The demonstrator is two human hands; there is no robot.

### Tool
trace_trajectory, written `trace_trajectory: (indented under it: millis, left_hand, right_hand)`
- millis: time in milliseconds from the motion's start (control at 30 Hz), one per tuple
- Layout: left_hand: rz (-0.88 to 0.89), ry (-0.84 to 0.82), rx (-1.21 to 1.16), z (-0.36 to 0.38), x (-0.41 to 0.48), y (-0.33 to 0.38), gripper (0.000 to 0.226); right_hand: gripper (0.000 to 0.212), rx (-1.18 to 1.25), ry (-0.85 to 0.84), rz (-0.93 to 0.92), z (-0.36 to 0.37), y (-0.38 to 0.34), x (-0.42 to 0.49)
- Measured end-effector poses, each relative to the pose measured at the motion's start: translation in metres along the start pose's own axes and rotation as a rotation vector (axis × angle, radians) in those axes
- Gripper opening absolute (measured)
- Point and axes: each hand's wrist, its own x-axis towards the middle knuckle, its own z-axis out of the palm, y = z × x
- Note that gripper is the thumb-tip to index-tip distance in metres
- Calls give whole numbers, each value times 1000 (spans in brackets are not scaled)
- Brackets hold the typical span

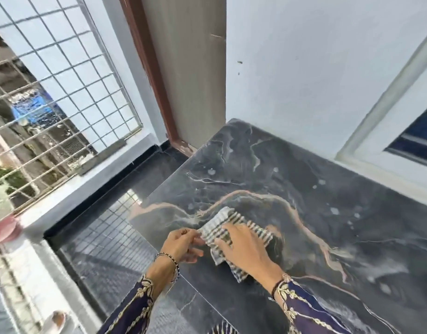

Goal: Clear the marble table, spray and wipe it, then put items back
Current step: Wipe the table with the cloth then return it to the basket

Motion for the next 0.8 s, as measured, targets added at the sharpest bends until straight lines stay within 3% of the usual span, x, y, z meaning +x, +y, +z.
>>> trace_trajectory:
  millis: [100, 267, 367, 600, 800]
  left_hand:
    - [-32, -13, -22, -13, 16, 0, 14]
    - [-81, -54, -58, -30, 35, -2, 13]
    - [-99, -84, -75, -46, 44, 0, 14]
    - [-83, -101, -42, -113, 67, 12, 14]
    - [-33, -68, -34, -166, 78, 23, 14]
  right_hand:
    - [48, 41, 182, -55, 14, 10, 12]
    - [84, -186, 105, -64, 55, 17, 15]
    - [90, -265, 131, 11, 67, 17, 25]
    - [75, -290, 256, 131, 69, -26, 93]
    - [60, -270, 207, -99, 94, -126, 150]
